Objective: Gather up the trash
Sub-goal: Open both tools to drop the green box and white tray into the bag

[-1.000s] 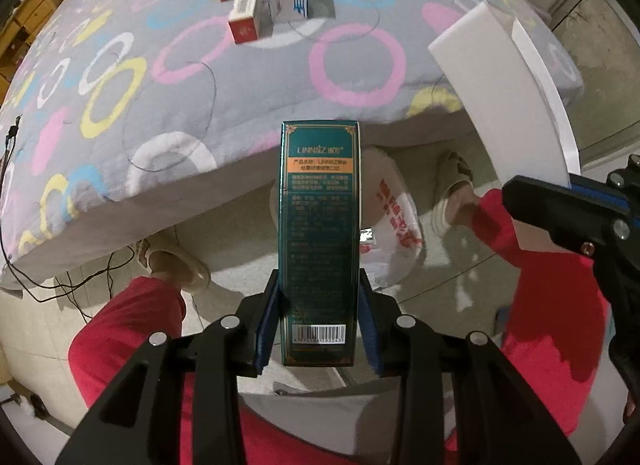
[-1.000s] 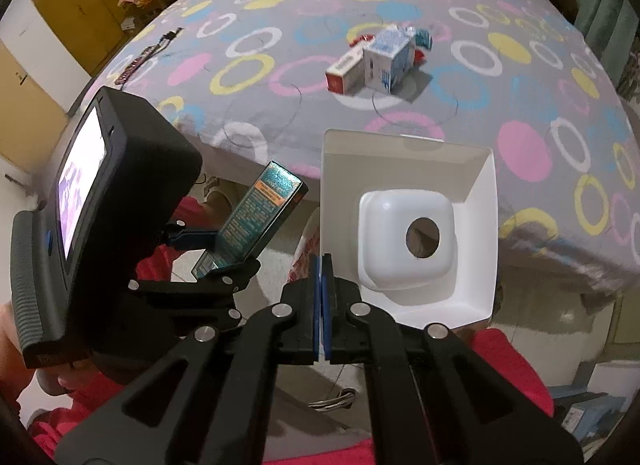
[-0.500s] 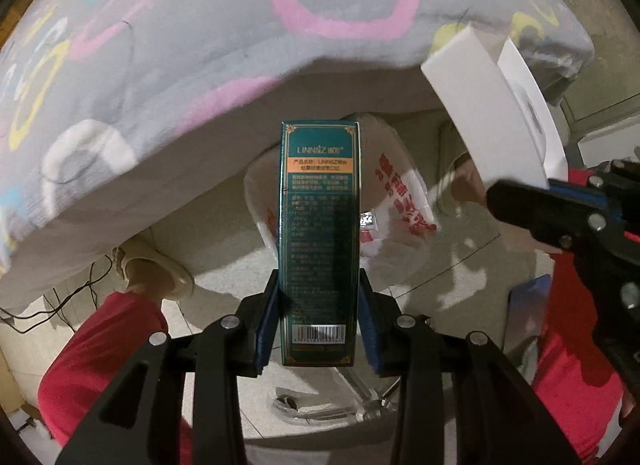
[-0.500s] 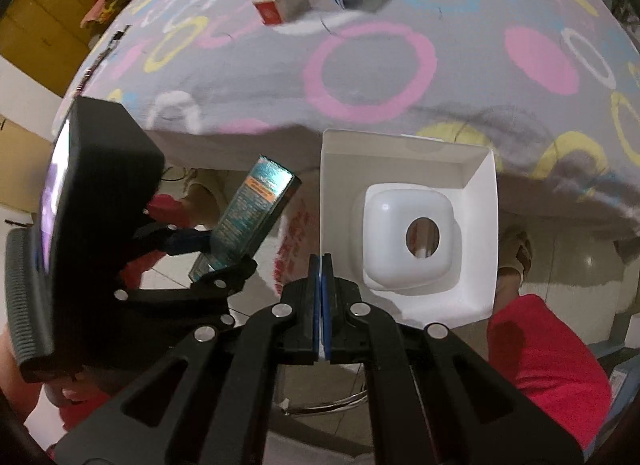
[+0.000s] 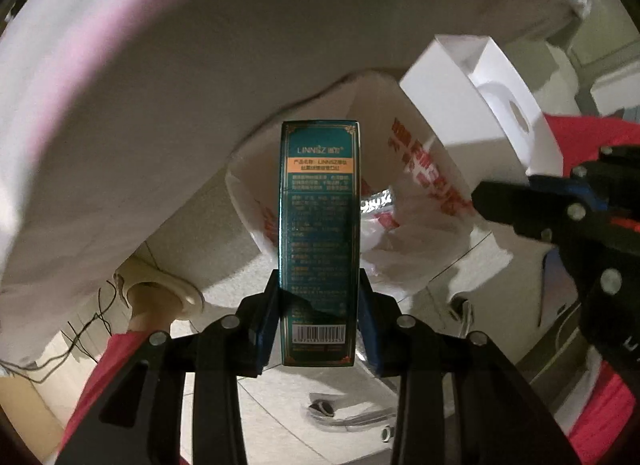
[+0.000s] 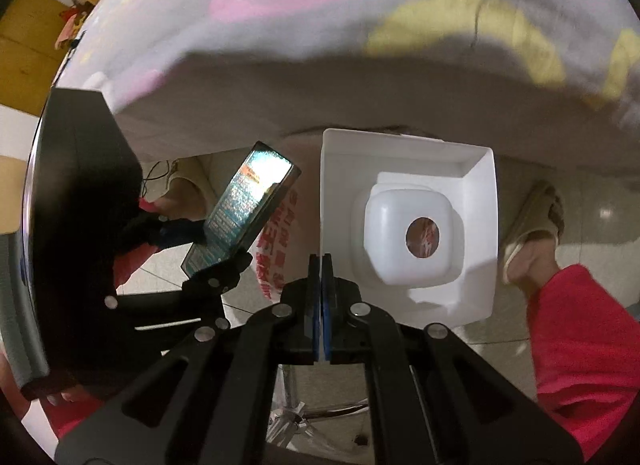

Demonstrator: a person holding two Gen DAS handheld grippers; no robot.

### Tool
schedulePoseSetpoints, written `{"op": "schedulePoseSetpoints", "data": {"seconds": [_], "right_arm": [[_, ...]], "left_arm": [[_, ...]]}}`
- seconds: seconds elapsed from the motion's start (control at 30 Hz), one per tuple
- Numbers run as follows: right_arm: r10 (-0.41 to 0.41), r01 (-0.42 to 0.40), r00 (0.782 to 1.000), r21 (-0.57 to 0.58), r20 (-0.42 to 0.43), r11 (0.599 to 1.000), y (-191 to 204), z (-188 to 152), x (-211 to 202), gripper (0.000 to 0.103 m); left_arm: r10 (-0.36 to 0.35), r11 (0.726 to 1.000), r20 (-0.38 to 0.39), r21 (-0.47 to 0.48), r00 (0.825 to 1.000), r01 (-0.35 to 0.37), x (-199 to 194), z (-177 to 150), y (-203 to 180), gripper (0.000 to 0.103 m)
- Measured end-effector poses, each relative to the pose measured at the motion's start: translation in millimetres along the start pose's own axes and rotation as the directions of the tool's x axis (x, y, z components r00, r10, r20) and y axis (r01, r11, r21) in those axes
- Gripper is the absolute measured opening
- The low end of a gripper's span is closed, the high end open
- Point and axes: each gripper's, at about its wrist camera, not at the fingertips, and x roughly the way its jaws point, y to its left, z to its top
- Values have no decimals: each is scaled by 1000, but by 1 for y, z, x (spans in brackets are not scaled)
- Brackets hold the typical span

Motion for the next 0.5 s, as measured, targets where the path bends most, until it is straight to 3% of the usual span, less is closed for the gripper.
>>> {"op": "schedulePoseSetpoints", "data": {"seconds": [0.2,0.5], "right_arm": [[10,-9,1000,58,-19,998,-17,1,26,2],[25,-16,997,126,-73,992,-32,18,61,2]], "left_arm": [[-54,999,-44,2,998,54,26,8,-6,35],[-75,996,-107,29,991,79,58,14,-11,35]]}}
